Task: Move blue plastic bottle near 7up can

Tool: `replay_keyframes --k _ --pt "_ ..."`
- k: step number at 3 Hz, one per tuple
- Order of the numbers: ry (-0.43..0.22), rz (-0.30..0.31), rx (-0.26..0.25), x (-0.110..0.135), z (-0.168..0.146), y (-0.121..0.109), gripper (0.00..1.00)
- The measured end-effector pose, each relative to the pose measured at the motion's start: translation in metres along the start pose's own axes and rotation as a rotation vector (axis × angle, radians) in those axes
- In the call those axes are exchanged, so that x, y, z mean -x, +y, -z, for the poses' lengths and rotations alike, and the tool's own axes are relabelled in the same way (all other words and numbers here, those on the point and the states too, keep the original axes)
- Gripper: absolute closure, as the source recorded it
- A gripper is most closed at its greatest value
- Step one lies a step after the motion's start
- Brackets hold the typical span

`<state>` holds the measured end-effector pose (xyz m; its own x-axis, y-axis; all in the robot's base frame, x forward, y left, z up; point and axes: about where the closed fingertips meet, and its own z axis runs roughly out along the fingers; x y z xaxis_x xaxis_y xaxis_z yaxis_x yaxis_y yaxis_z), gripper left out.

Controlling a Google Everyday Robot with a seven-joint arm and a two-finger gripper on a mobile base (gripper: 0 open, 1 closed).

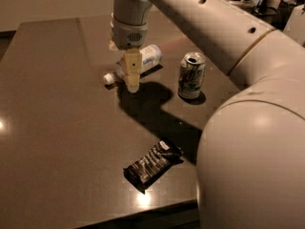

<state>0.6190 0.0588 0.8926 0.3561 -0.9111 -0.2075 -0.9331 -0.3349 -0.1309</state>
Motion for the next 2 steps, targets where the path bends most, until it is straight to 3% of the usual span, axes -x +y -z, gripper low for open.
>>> replay_keyframes --k 2 --pt "0.033 0.061 0.039 -0.004 -0.037 -0.025 0.0"
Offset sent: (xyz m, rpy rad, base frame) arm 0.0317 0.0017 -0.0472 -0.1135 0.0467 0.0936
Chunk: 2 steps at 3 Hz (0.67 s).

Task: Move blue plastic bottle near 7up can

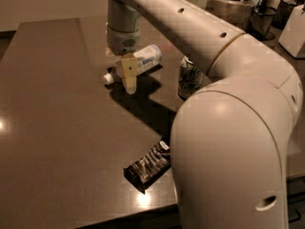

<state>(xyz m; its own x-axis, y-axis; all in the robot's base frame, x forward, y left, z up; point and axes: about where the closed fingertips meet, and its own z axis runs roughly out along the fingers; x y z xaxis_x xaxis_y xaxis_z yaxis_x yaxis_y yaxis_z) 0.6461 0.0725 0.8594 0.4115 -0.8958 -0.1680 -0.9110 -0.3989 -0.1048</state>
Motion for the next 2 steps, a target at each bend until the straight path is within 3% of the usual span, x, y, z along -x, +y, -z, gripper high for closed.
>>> replay_keyframes --k 2 --pt "0.087 0.034 0.016 -0.041 -0.012 0.0 0.01"
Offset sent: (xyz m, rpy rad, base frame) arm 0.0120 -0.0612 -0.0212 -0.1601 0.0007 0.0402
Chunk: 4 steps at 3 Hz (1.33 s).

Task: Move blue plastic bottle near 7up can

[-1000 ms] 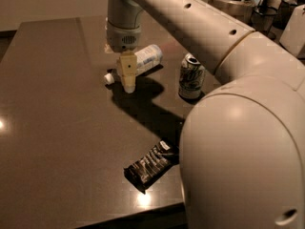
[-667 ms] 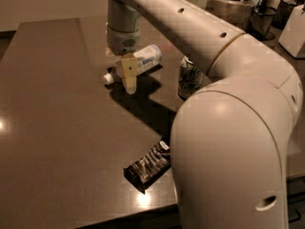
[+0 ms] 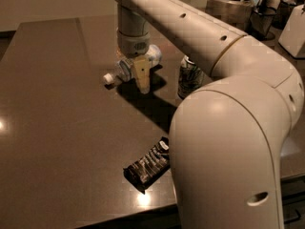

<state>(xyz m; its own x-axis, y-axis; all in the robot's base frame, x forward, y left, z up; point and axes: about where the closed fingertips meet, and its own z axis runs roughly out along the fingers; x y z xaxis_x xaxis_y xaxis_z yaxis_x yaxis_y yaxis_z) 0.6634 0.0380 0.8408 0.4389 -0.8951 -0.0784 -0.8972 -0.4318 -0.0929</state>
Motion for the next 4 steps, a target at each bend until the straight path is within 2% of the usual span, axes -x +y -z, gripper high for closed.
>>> replay_keyframes --k 1,2,4 --pt "0.009 0.011 -0.007 -0.009 0.008 0.0 0.23" --pt "-0.02 0.017 -0.014 0.006 0.024 -0.001 0.53" --pt "-0.071 -0.035 0.001 0.016 0.039 0.008 0.99"
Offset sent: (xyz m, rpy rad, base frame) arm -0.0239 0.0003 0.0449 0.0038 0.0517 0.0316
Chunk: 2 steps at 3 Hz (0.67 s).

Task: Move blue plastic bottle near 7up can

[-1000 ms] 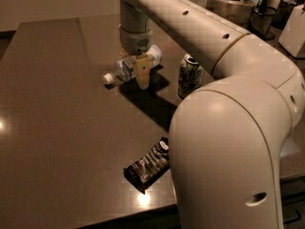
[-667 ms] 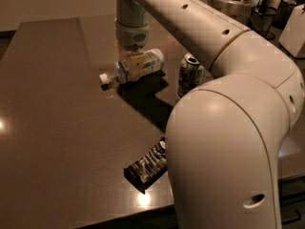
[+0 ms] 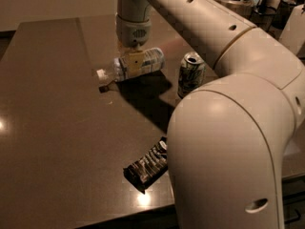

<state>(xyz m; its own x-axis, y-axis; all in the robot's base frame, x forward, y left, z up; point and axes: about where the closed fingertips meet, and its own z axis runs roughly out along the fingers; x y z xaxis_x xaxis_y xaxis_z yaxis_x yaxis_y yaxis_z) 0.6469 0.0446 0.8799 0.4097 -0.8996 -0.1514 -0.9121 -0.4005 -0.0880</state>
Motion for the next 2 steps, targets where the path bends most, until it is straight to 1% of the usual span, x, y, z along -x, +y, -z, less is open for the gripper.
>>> replay_keyframes --k 1,2 --pt "-0.015 -0.037 0.012 -0.01 0.001 0.009 1.0" --pt "-0.028 -0.072 0.035 -0.026 -0.002 0.024 1.0"
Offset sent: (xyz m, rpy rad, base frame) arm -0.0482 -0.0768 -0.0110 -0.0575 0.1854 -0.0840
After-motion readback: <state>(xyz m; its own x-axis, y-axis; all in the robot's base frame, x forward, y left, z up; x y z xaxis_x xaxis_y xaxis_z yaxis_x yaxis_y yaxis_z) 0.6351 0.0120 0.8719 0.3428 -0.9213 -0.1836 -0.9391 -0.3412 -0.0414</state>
